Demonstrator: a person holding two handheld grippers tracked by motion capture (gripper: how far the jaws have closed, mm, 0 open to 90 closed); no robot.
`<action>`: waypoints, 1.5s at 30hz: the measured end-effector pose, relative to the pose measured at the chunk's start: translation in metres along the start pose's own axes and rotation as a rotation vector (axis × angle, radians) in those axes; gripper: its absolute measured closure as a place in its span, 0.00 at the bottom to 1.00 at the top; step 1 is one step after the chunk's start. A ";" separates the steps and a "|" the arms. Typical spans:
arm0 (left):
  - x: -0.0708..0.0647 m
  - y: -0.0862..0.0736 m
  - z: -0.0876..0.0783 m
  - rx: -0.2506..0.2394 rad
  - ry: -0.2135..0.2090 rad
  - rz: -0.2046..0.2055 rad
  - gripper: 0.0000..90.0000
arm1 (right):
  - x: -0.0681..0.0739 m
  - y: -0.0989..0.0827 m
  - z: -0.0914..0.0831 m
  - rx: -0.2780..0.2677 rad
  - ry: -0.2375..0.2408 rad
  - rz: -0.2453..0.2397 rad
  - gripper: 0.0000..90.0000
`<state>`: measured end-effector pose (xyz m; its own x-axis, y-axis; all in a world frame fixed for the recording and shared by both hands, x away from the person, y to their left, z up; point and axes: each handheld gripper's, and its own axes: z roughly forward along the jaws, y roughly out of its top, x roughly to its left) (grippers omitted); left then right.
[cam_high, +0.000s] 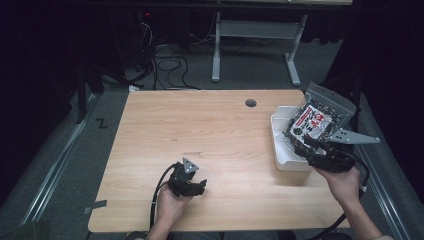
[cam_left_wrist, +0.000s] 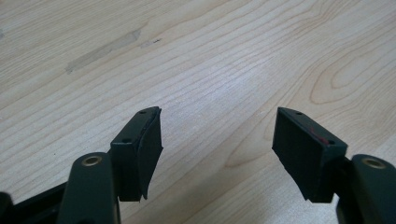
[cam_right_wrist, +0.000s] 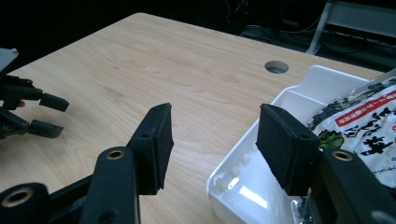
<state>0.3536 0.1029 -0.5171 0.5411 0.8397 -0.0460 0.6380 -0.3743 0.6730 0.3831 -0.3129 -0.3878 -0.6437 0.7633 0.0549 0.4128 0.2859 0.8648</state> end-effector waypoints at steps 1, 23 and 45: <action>0.000 0.000 0.000 0.000 0.001 0.003 0.37 | 0.001 0.000 0.000 0.001 0.003 0.000 0.51; 0.000 0.000 -0.002 -0.008 0.001 -0.003 0.37 | 0.022 -0.014 0.004 -0.004 0.072 -0.040 0.50; 0.001 -0.001 -0.001 -0.005 -0.002 -0.006 0.37 | 0.045 -0.024 0.017 0.045 0.145 -0.068 0.49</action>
<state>0.3532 0.1038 -0.5171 0.5383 0.8412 -0.0516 0.6386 -0.3672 0.6762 0.3555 -0.2758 -0.4146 -0.7562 0.6505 0.0714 0.3914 0.3622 0.8459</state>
